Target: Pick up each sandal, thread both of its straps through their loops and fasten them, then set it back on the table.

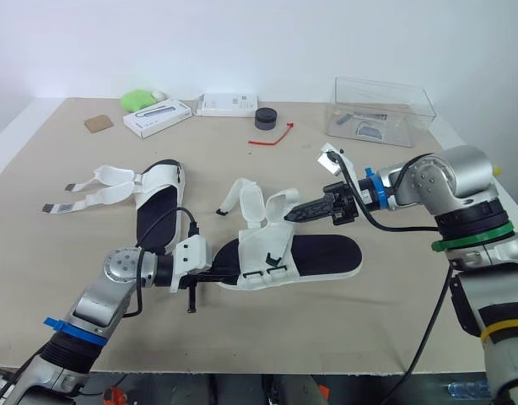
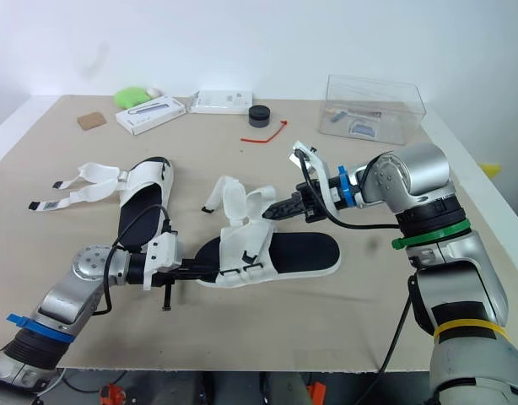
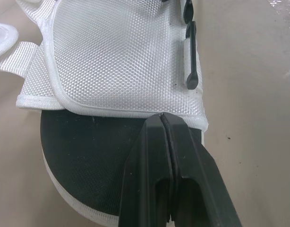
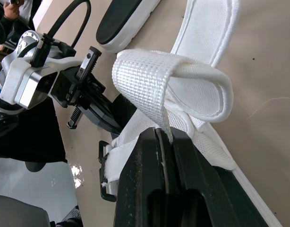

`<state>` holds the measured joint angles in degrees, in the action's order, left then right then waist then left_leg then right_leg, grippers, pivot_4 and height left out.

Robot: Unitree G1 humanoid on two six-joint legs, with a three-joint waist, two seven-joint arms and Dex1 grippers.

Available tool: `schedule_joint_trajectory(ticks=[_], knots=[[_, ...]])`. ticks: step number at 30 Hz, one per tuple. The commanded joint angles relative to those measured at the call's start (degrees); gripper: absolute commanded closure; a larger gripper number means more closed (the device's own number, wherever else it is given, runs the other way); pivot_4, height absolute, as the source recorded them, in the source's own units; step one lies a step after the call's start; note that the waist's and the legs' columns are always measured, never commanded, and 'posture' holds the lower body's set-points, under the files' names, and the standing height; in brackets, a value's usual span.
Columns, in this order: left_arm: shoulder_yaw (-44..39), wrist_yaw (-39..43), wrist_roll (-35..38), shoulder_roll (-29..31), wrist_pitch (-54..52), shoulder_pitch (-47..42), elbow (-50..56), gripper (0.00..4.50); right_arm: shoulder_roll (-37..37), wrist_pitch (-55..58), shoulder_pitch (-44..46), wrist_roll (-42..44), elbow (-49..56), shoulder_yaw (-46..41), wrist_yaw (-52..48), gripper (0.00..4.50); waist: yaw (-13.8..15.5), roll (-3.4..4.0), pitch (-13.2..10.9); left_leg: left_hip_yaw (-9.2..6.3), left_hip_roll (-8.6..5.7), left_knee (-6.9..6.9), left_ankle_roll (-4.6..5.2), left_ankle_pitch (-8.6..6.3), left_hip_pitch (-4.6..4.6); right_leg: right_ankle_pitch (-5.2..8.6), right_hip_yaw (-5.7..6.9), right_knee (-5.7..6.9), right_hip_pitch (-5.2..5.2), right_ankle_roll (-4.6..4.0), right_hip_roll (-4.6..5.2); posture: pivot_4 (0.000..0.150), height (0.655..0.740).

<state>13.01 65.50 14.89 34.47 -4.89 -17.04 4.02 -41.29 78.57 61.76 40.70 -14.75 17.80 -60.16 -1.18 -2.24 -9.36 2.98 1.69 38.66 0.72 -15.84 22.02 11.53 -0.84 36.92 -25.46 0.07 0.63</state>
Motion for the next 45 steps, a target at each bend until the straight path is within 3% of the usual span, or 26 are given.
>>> schedule_joint_trajectory(ticks=[1,17,29,45], knots=[[0.2,0.2,-1.1,0.6,-0.1,0.2,-0.7,4.50,0.4,-0.1,1.8,-1.0,1.1,0.0,-1.8,4.41,0.0,0.00,0.0,0.00,0.00,0.00,0.00,0.00,0.00,0.00,0.00,0.00,0.00,0.00,0.00,0.150,0.7400],[0.3,0.0,-1.3,0.4,0.4,0.5,-1.0,4.50,-0.4,2.3,0.8,-2.1,4.2,1.7,-5.3,4.41,0.0,0.01,0.0,-0.02,-0.01,0.00,0.00,0.00,0.00,0.01,0.02,0.00,0.00,-0.02,0.00,0.150,0.7400],[0.4,0.1,-1.6,0.5,0.7,1.1,-0.8,4.50,2.4,-5.9,-0.5,-8.3,1.2,1.1,-2.6,4.41,0.0,0.02,0.0,-0.02,-0.01,0.00,0.00,0.00,-0.02,0.00,0.03,0.04,0.00,-0.04,0.00,0.150,0.7400],[0.6,-0.3,-1.8,0.1,0.9,1.2,-0.8,4.50,2.1,-2.3,-1.1,-6.3,7.2,0.8,-4.5,4.41,0.0,0.03,0.0,-0.02,-0.02,0.00,0.00,0.00,-0.02,0.00,0.03,0.03,0.00,-0.04,0.01,0.150,0.7400]])
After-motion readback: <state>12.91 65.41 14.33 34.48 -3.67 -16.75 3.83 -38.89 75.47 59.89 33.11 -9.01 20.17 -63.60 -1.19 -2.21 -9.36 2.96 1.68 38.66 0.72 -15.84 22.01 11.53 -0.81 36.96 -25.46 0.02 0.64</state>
